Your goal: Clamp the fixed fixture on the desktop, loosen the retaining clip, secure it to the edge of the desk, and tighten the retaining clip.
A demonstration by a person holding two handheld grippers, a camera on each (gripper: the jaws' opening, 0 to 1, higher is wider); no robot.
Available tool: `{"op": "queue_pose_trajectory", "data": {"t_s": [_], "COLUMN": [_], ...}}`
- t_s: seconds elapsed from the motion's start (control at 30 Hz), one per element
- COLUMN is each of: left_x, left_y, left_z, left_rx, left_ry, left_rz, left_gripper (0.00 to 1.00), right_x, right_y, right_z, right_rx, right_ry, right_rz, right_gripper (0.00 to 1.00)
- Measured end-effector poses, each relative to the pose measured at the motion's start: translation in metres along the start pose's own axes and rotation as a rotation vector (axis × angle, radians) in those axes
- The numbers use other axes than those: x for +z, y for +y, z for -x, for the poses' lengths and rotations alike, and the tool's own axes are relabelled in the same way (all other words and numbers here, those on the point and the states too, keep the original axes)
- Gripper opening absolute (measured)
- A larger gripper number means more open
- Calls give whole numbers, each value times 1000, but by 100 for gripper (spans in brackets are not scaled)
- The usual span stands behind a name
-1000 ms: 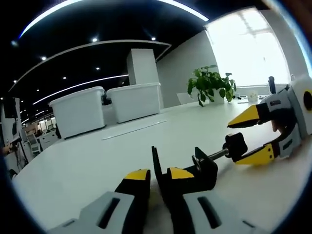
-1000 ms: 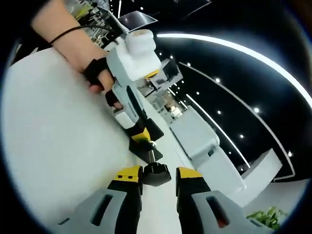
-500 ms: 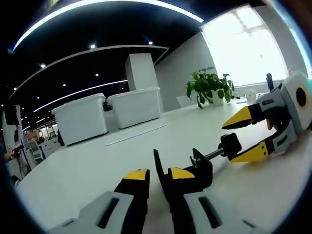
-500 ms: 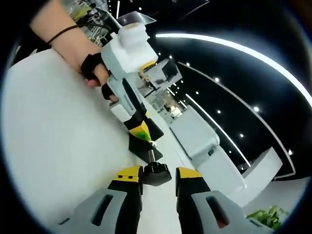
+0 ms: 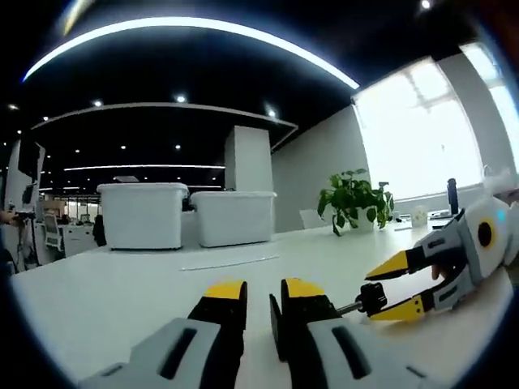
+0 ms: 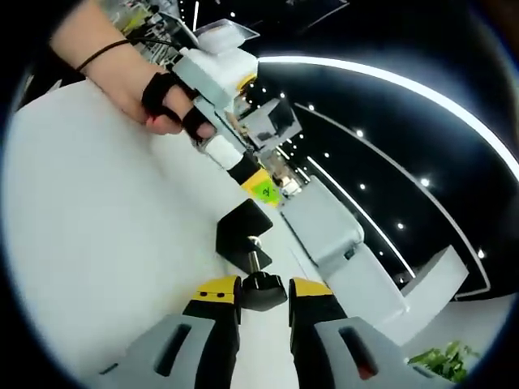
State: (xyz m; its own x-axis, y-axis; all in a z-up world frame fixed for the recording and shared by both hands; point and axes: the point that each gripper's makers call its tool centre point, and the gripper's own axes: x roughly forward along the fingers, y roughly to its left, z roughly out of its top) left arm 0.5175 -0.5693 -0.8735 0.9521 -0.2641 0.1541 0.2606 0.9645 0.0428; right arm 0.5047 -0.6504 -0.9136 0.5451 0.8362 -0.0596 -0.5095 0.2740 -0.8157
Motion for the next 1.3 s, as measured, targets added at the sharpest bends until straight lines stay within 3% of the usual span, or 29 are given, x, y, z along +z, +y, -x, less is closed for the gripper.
{"op": "queue_pose_trajectory", "data": {"t_s": [0.33, 0.47, 0.77, 0.9, 1.1, 1.3], "left_x": [9, 15, 16, 19, 16, 19], "left_y": [13, 17, 30, 44, 48, 49], "left_z": [3, 5, 2, 5, 5, 10], "left_rx": [31, 40, 77, 131, 145, 142], "left_ry": [-45, -76, -79, -97, -87, -106], "left_rz": [66, 84, 118, 140, 141, 168], "left_gripper": [18, 25, 25, 25, 25, 25], "right_x": [9, 14, 17, 19, 25, 27], "right_y": [4, 5, 4, 5, 10, 14], "right_z": [6, 5, 9, 8, 9, 6], "right_rx": [-19, -23, -49, -95, -103, -88], "right_ry": [-14, -44, -1, 44, 76, 183], "right_rz": [23, 54, 42, 138, 169, 360], "right_gripper": [21, 20, 18, 16, 15, 17]}}
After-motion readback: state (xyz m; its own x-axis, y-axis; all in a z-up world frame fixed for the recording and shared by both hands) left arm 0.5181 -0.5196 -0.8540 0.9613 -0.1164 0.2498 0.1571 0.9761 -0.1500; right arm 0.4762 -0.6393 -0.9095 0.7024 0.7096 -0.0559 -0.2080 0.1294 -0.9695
